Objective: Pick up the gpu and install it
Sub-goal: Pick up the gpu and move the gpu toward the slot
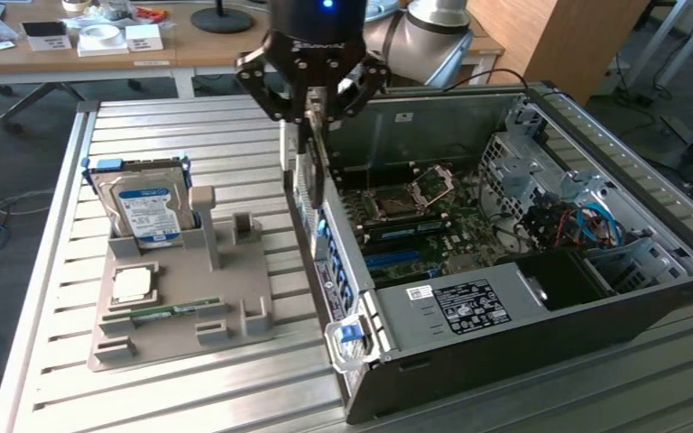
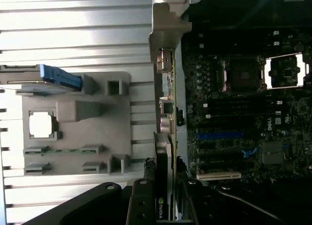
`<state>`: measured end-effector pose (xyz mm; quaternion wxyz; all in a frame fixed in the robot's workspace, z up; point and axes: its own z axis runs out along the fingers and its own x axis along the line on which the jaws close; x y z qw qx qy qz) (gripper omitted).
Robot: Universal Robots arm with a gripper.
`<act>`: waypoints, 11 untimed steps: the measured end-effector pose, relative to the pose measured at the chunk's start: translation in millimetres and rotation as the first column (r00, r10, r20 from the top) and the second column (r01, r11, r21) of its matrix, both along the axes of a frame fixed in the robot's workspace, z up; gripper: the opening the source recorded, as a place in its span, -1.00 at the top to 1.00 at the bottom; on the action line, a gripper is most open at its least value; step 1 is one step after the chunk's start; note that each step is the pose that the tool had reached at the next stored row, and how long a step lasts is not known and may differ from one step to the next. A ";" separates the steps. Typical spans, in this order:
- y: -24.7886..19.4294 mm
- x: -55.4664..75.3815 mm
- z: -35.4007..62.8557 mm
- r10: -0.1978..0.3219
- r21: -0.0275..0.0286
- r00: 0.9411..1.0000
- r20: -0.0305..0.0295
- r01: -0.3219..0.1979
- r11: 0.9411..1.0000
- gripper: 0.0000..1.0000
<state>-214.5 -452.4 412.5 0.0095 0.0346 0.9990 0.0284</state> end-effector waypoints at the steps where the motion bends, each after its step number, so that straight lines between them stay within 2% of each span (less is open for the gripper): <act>1: 0.0 4.6 0.0 0.000 0.000 1.000 0.000 0.000 1.000 0.47; 11: 0.0 49.7 0.0 0.001 0.005 1.000 0.000 -0.001 1.000 0.47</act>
